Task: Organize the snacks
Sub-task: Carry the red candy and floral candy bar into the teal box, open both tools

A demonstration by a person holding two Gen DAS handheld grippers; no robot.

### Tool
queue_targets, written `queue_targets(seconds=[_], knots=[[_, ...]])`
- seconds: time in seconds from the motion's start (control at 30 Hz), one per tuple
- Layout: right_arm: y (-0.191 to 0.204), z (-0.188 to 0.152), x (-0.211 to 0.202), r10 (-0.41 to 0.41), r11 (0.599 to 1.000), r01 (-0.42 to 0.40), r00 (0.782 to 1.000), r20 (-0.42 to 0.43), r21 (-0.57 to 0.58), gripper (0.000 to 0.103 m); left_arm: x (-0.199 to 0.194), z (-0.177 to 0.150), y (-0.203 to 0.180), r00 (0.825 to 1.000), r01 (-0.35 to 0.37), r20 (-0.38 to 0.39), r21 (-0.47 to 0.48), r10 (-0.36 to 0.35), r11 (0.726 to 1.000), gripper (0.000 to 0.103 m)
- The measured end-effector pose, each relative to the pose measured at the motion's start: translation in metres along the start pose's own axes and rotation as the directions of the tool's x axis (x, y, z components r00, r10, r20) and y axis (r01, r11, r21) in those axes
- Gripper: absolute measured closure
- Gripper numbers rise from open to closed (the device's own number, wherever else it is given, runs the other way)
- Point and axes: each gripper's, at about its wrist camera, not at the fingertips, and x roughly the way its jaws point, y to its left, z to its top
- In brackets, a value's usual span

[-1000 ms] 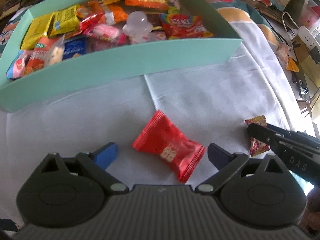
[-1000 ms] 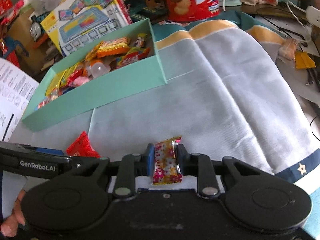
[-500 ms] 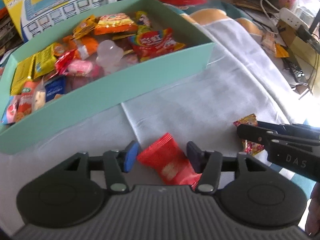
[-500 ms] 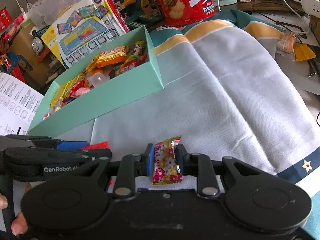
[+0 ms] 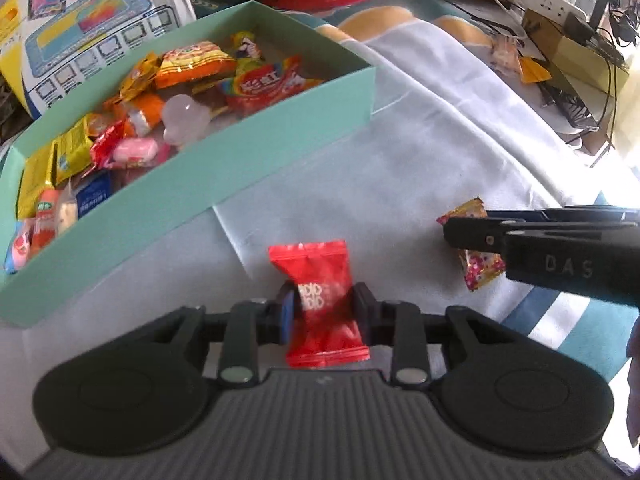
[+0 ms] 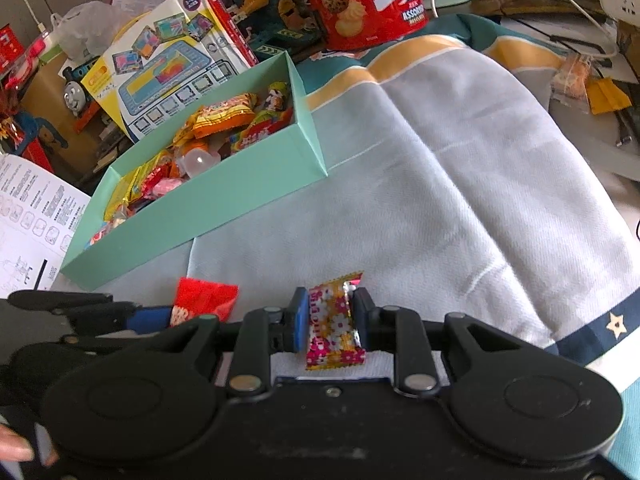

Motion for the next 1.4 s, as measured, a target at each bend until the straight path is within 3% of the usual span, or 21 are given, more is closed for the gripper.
queue_targets(seconds=[0.3, 0.53, 0.8, 1.07, 1.1, 1.17, 1.2, 1.23, 1.3, 1.37, 1.4], knots=[[0.017, 0.023, -0.011, 0.017, 1.000, -0.017, 0.999, 0.040, -0.020, 0.079, -0.025, 0.018, 0.032, 0.996, 0.075, 0.053, -0.089, -0.070, 0.993, 0.073], [0.041, 0.077, -0.004, 0.064, 0.997, -0.058, 0.994, 0.094, -0.057, 0.079, -0.038, 0.065, 0.079, 0.988, 0.050, 0.155, -0.154, -0.026, 0.987, 0.073], [0.071, 0.143, 0.040, 0.088, 0.993, -0.079, 0.990, 0.110, -0.084, 0.079, -0.010, 0.124, 0.130, 0.987, 0.048, 0.158, -0.241, -0.010, 0.969, 0.073], [0.086, 0.181, 0.088, 0.069, 0.993, -0.059, 0.994, 0.089, -0.106, 0.079, 0.020, 0.154, 0.147, 0.990, 0.028, 0.141, -0.249, 0.008, 0.968, 0.073], [0.087, 0.184, 0.093, 0.064, 0.992, -0.054, 0.994, 0.090, -0.110, 0.079, 0.022, 0.157, 0.149, 0.990, 0.020, 0.139, -0.251, 0.015, 0.968, 0.072], [0.090, 0.190, 0.101, 0.056, 0.992, -0.044, 0.994, 0.097, -0.118, 0.076, 0.027, 0.161, 0.151, 0.990, -0.003, 0.135, -0.259, 0.039, 0.966, 0.050], [0.091, 0.193, 0.103, 0.050, 0.992, -0.038, 0.994, 0.100, -0.121, 0.068, 0.027, 0.163, 0.151, 0.990, -0.017, 0.132, -0.266, 0.054, 0.964, 0.027], [0.091, 0.194, 0.105, 0.043, 0.992, -0.031, 0.994, 0.101, -0.123, 0.061, 0.026, 0.163, 0.151, 0.988, -0.033, 0.137, -0.272, 0.073, 0.962, 0.014], [0.095, 0.194, 0.103, 0.035, 0.991, -0.019, 0.992, 0.119, -0.131, 0.013, 0.023, 0.160, 0.149, 0.984, -0.061, 0.148, -0.269, 0.103, 0.961, 0.007], [0.096, 0.190, 0.096, 0.032, 0.990, -0.012, 0.988, 0.148, -0.140, 0.000, 0.021, 0.158, 0.148, 0.985, -0.062, 0.142, -0.262, 0.102, 0.963, 0.004], [0.098, 0.189, 0.094, 0.031, 0.990, -0.009, 0.989, 0.148, -0.144, 0.000, 0.020, 0.156, 0.148, 0.985, -0.060, 0.139, -0.262, 0.099, 0.963, 0.004]])
